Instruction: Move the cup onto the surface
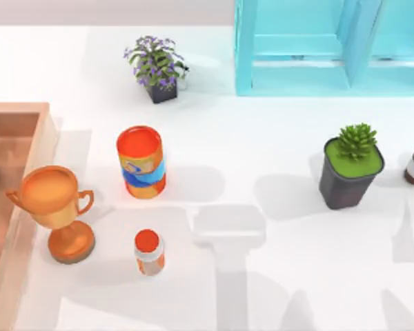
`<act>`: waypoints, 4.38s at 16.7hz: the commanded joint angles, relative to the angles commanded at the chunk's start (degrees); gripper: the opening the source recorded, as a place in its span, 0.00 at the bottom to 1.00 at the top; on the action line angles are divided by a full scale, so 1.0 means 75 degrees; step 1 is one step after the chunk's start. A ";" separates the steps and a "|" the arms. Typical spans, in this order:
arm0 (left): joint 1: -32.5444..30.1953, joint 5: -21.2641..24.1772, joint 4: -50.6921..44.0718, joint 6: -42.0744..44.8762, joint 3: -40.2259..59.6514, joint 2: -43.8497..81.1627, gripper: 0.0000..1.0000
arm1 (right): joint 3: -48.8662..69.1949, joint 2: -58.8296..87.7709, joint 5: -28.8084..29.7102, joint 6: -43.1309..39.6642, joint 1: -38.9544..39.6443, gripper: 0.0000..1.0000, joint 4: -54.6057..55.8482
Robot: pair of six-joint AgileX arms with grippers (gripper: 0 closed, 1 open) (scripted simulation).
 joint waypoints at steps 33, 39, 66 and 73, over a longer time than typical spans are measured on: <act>0.0042 0.0001 0.3047 0.0053 -0.2401 0.0645 0.00 | 0.0000 0.0000 0.0000 0.0000 0.0000 1.00 0.0000; 0.0040 0.0003 0.3045 0.0061 -0.2402 0.0624 0.00 | 0.0000 0.0000 0.0000 0.0000 0.0000 1.00 0.0000; -0.2464 -0.0690 -0.0106 -0.2696 0.0046 -0.0382 0.00 | 0.0000 0.0000 0.0000 0.0000 0.0000 1.00 0.0000; -0.3264 -0.2331 0.0761 -0.3399 0.1561 -0.0259 0.00 | 0.0000 0.0000 0.0000 0.0000 0.0000 1.00 0.0000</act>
